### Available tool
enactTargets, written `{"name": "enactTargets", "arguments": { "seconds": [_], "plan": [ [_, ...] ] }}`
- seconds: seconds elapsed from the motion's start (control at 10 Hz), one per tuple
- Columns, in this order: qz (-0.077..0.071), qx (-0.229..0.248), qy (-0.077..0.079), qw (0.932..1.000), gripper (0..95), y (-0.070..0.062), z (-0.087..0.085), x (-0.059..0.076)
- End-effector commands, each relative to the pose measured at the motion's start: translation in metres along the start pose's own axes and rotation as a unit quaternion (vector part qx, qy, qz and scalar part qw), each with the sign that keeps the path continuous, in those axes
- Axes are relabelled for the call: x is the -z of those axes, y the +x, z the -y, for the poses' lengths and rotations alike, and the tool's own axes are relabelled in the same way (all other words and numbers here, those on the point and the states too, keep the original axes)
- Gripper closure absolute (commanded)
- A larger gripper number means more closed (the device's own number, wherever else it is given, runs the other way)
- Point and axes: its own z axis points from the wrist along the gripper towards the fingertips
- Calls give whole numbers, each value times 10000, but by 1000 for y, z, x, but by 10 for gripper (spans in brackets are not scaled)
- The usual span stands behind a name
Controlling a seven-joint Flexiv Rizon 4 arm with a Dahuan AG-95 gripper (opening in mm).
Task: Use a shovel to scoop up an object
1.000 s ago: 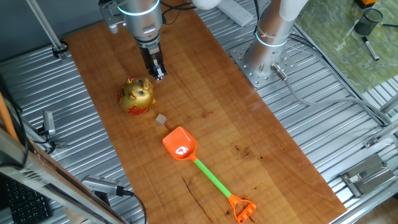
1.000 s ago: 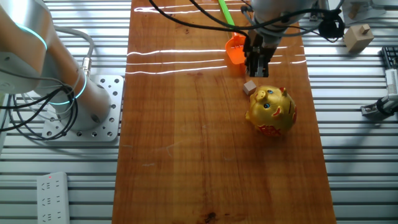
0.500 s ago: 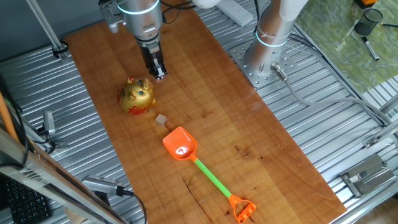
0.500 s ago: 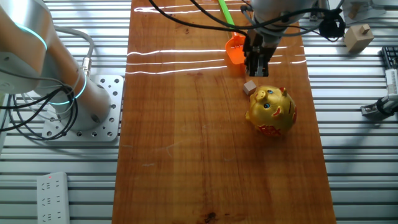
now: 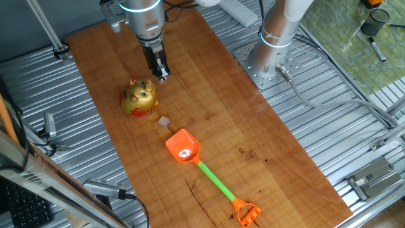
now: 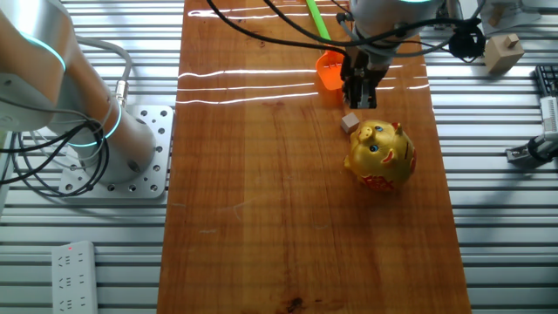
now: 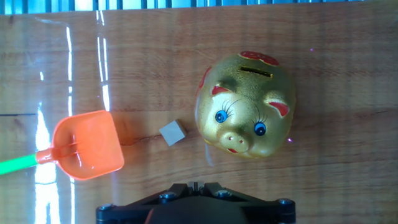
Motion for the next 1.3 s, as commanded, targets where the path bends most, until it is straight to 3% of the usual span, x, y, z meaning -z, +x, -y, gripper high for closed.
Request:
{"name": "enactTargets", "arguments": {
  "seconds": [0.1,1.0,1.2,1.3],
  "plan": [
    [-44,41,3,10000,950,1,-1,1],
    [-50,108,55,9999,950,2,-3,3],
    [22,204,-94,9997,950,-1,-7,3],
    [16,275,-98,9996,950,-4,-10,4]
  ]
}}
